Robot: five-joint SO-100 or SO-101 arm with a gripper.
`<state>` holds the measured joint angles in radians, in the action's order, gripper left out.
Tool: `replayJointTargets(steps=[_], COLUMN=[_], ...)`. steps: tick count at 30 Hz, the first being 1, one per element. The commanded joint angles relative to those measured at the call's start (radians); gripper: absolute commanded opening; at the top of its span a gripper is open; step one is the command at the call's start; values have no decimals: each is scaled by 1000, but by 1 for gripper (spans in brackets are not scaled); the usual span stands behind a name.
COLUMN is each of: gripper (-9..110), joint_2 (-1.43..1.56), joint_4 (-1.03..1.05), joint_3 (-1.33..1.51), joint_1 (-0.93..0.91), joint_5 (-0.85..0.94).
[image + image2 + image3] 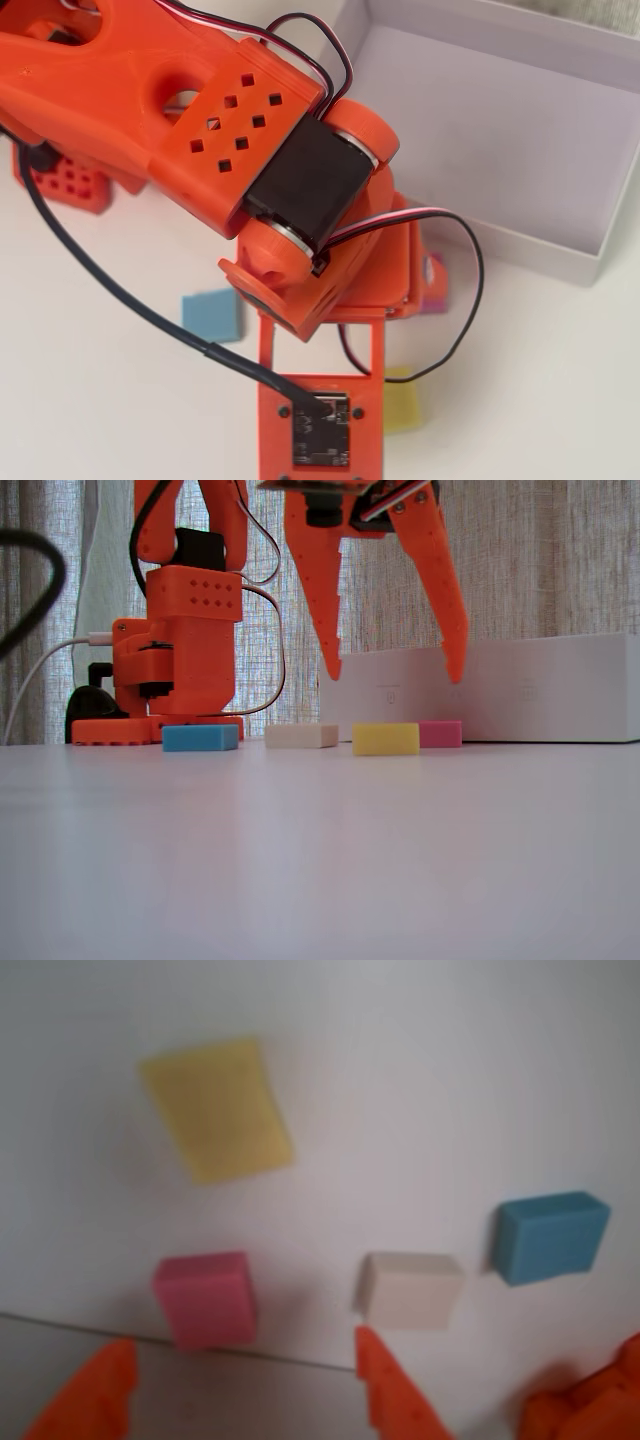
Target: Grasp the pink cuboid and put it in the bin.
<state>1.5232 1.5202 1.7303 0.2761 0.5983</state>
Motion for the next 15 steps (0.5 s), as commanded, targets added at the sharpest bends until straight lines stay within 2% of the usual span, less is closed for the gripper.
replayJointTargets(steps=[1, 15], gripper=[28, 25], joint_2=[-9, -35], joint_4=[-51, -152], joint_3=[-2, 84], joint_1=[14, 60], joint_5=[6, 6])
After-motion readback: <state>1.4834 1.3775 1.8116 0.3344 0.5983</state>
